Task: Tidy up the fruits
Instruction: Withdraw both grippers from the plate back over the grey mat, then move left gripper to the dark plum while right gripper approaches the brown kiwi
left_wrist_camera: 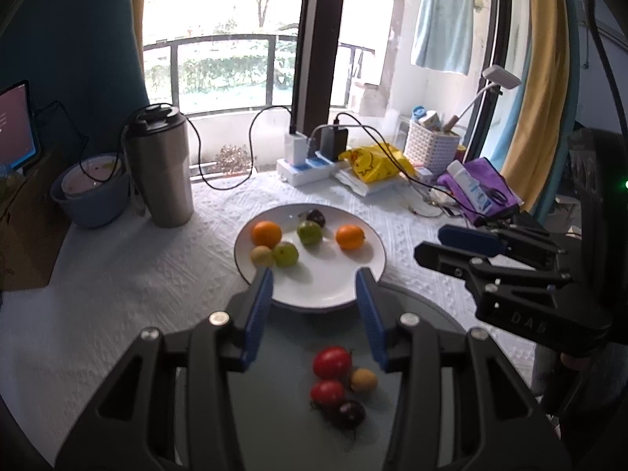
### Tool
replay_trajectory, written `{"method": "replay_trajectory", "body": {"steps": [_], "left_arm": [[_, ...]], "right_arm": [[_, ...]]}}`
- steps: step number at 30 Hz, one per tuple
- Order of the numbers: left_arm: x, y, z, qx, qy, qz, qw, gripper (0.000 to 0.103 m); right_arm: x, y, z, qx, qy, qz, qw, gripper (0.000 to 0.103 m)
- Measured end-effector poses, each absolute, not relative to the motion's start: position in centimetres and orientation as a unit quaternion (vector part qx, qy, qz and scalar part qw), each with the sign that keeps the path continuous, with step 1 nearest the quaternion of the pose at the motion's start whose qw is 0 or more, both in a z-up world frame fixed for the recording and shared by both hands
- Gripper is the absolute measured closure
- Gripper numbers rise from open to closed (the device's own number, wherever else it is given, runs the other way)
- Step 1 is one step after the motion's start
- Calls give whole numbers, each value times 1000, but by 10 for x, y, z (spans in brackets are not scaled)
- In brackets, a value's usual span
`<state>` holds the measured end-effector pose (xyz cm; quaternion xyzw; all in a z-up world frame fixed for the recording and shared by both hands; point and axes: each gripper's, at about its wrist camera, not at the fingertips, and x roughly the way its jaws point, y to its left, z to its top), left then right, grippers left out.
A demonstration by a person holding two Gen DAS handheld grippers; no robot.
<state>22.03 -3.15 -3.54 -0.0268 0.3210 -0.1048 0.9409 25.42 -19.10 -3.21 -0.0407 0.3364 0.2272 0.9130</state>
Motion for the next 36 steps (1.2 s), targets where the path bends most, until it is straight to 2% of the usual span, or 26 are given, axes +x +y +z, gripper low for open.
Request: {"method": "replay_trajectory", "body": {"steps": [13,36], "left_arm": [[185,-38,-46,-36,325,-96,940,58],[177,-71,-107,-30,397,-65,915,58]], "right_arm": [[227,-195,-32,-48,331,239,912,65],[219,-217,-87,-9,366,271,890,65]]}}
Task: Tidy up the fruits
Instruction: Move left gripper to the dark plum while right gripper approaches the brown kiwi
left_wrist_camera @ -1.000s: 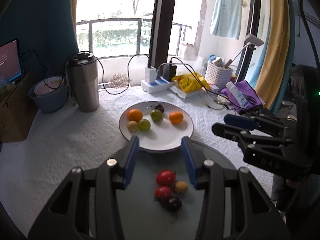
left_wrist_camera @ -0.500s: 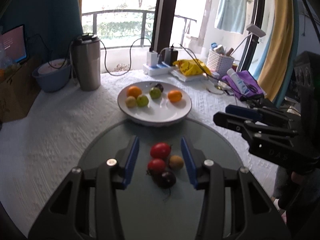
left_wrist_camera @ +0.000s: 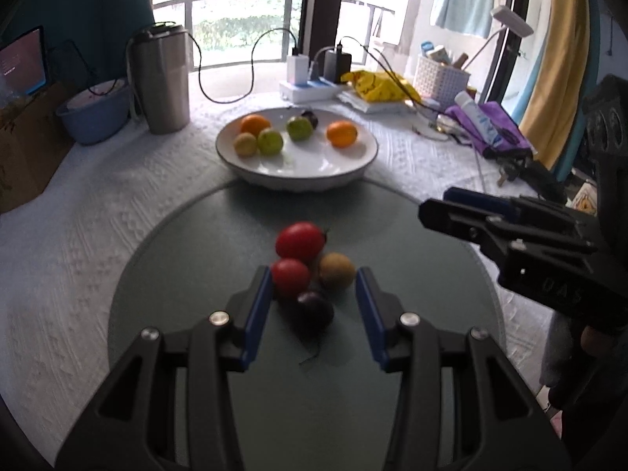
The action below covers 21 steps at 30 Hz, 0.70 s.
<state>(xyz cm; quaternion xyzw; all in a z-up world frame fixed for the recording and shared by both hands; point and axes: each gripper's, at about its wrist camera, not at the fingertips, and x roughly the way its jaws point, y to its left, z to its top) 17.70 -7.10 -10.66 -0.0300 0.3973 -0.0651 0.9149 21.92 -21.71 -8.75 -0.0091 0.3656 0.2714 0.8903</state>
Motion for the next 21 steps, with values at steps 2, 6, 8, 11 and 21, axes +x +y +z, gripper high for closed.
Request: {"method": "replay_trajectory", "body": {"steps": [2,6,8,11,21], "left_arm": [[178,-73,-112,-29,402,-62,913,58],[179,-77,-122,-22,416,-58,907,58],[179,-77,-121,-21,412,-58,909,58],[181,-78,-122,-16,419,-55,906,58],[183,-74,-128,-29,439,-66,896,64]], "right_arm": [[219,-218,-91,-6,368,273,889,65],[220,-220,-99,1,373,277,886,65],[220,-221,-102,4,375,277,884,65],[221,-221,-104,6,378,277,883,65],[220,-211,-108,0,381,287,879,65]]}}
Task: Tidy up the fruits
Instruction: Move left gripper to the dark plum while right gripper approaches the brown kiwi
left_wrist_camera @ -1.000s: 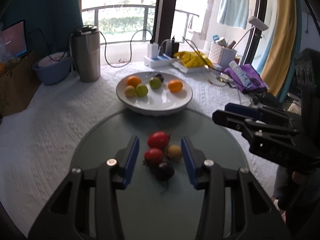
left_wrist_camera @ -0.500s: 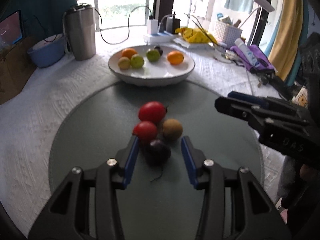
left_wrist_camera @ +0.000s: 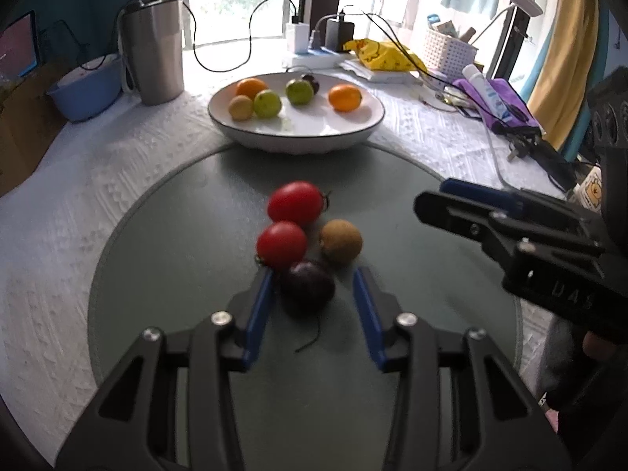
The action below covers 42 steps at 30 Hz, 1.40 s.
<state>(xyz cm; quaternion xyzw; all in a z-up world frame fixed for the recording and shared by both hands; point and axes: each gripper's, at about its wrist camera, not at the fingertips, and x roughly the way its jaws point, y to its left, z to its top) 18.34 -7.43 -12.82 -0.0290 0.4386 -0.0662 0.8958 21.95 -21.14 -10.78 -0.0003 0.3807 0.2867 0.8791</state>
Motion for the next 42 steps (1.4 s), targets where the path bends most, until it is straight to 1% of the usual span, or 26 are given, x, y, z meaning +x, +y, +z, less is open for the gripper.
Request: {"method": "replay_trajectory", "body": {"steps": [4,31,42], "left_arm": [[182,-73,-129,-25,438,-67,896,73],[169,-42,-121,-46,412,-79,906,74],[166,-35,-125,-52,419,-91,902,73]], "right_arm": [[219,-204,-109,-6,384,291,876,65],[213,-159,-117,-38,406,322,855,65],[218,-150,-124,-48,423,325,844,65]]}}
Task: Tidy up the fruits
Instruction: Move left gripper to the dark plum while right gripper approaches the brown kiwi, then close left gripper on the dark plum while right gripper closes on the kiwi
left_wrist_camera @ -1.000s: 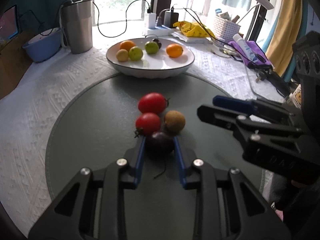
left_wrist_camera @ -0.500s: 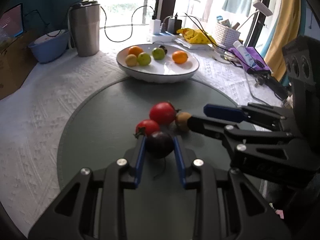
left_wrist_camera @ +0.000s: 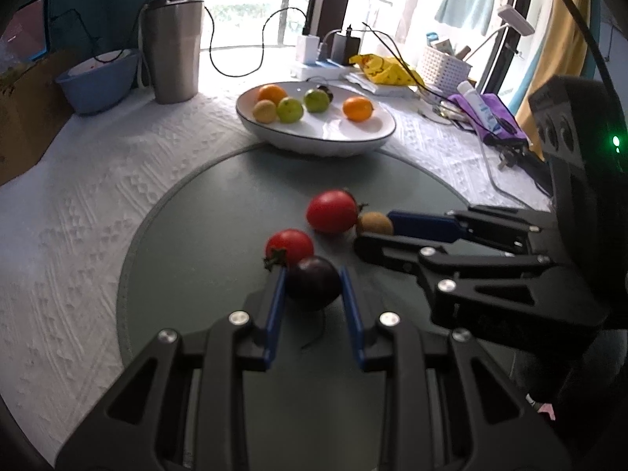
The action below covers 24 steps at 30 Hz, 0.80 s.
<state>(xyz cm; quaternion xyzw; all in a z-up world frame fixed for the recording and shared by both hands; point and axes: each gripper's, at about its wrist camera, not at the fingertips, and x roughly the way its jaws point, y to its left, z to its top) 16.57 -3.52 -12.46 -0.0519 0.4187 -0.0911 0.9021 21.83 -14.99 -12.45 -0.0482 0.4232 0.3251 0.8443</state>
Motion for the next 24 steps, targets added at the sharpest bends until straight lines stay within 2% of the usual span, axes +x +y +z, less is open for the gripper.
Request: {"method": "replay_trajectory", "body": {"steps": [3,5,12,13,15,24], "left_arm": [[165,-36,-126,-49,423,-92,900,73],[164,-35,-127,-50,425,-90,899,73],[157,-33,-130,-52,434,-85,895,70],[156,-33,-130,-53,435,-85,895,68],[153,-30,-129,-61,433,-83,896,57],[157,-29,-130,-63,431,-76,897,56]], "right_arm": [[218,-149,-124,-51,422,327,844,66],[218,-149,-124,-50,421,327,845,71],[216,-151,-120,-47,413,328,848,72],[216,-151,-120,-47,413,328,848,72],[216,-152,-119,-47,411,329,849,72],[216,-156,-116,-43,407,328,851,72]]}}
